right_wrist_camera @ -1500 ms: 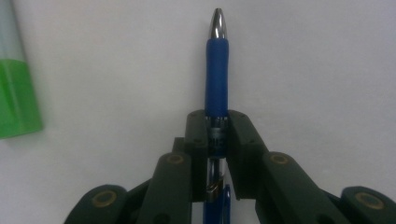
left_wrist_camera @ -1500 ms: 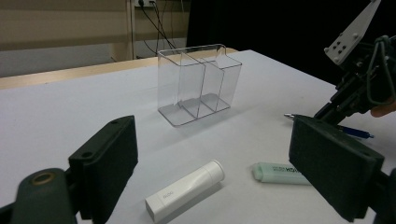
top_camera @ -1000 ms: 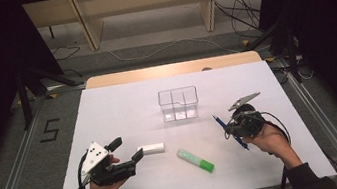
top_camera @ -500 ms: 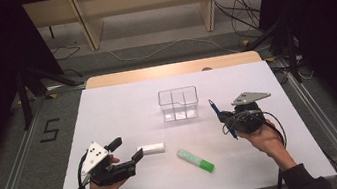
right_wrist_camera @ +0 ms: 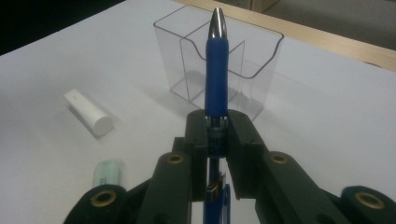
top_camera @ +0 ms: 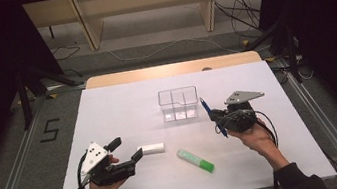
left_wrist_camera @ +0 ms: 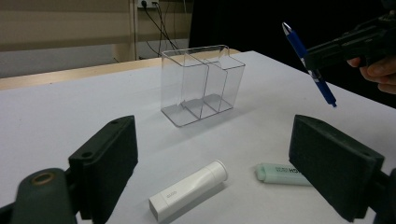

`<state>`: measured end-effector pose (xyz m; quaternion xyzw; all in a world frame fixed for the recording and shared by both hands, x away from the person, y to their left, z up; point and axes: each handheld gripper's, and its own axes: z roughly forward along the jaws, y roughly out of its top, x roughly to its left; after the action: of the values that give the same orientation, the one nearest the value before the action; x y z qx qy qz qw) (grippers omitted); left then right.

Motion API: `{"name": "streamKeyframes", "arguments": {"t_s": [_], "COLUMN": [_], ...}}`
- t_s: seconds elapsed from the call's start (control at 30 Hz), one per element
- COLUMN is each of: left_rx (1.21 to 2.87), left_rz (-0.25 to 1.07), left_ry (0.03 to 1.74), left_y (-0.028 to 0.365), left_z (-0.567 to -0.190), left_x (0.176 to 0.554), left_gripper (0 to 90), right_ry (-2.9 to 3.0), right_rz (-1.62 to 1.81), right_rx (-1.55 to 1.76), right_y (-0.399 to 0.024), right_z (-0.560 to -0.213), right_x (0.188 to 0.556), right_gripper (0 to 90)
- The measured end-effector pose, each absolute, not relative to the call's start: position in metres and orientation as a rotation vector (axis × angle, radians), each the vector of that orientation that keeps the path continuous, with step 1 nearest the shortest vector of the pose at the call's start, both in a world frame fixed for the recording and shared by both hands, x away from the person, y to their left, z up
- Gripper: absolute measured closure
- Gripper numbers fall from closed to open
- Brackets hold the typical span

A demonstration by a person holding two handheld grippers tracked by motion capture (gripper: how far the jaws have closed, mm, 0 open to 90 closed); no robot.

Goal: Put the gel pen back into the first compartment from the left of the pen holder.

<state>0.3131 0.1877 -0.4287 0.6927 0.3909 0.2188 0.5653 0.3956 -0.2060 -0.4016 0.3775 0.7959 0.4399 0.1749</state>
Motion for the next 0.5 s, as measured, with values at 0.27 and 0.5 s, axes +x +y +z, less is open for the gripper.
{"name": "streamKeyframes", "arguments": {"t_s": [0.27,0.5], "left_rx": [1.633,1.632], "left_rz": [0.516,0.507], "left_ry": [0.917,0.917], "left_y": [0.187,0.188], "left_z": [-0.429,-0.429], "left_x": [0.313,0.313], "left_gripper": [15.0,15.0], "right_ry": [2.22,2.204], "right_rz": [1.328,1.405], "right_rx": [1.055,1.074], "right_y": [-0.19,-0.172], "right_z": [-0.396,-0.394], "right_x": [0.407,0.423], "right_gripper": [79.9,79.8]}}
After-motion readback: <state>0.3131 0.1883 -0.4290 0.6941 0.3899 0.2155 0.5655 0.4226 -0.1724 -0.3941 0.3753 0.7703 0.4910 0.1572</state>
